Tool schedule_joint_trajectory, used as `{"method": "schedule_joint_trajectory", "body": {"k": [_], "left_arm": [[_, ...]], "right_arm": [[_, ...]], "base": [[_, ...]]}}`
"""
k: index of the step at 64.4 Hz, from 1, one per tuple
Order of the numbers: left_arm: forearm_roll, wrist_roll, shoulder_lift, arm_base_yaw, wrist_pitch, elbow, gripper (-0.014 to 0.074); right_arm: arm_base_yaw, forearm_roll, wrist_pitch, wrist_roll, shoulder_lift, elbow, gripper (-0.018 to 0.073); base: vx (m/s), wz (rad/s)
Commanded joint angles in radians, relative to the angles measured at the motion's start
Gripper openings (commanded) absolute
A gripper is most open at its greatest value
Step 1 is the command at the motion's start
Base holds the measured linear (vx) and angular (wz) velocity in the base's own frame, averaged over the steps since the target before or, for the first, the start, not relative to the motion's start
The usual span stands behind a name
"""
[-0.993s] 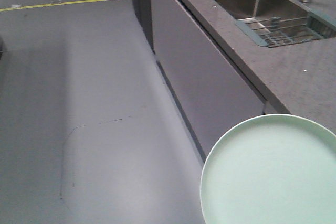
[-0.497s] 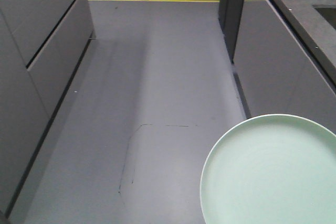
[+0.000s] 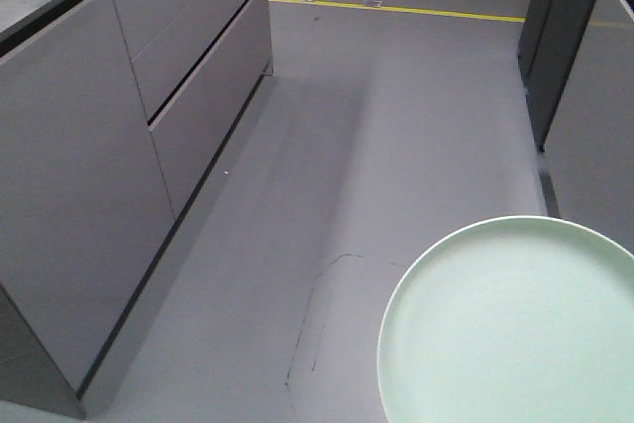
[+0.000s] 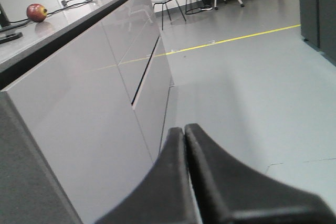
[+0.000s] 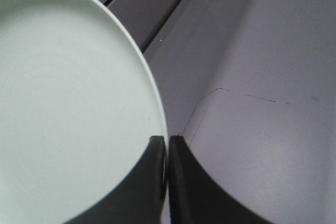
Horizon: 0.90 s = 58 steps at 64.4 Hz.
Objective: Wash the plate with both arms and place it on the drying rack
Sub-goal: 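Hold the plate in the right gripper while the base turns away, then carry the plate in the right gripper while driving toward the sink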
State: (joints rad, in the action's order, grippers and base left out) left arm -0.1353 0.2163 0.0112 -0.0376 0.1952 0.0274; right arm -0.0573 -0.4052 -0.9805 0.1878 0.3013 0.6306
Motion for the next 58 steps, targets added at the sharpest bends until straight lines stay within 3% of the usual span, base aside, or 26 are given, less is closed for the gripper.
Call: {"method": "schedule_joint_trajectory", "body": {"k": [1, 12, 58], "left_arm": [[-0.004, -0.008, 0.014, -0.008, -0.070, -0.026, -0.0006], [-0.004, -0.008, 0.013, -0.039, -0.070, -0.026, -0.0006], [-0.004, -0.008, 0.013, -0.038, -0.070, -0.026, -0.0006]], "right_arm": [[-0.006, -0.020, 0.067, 0.000, 0.011, 0.023, -0.0001], [-0.006, -0.020, 0.067, 0.000, 0.011, 0.023, -0.0001], [-0.006, -0.020, 0.067, 0.000, 0.011, 0.023, -0.0001]], "base": [[0.19, 0.29], [0.19, 0.26], [0.21, 0.11]]}}
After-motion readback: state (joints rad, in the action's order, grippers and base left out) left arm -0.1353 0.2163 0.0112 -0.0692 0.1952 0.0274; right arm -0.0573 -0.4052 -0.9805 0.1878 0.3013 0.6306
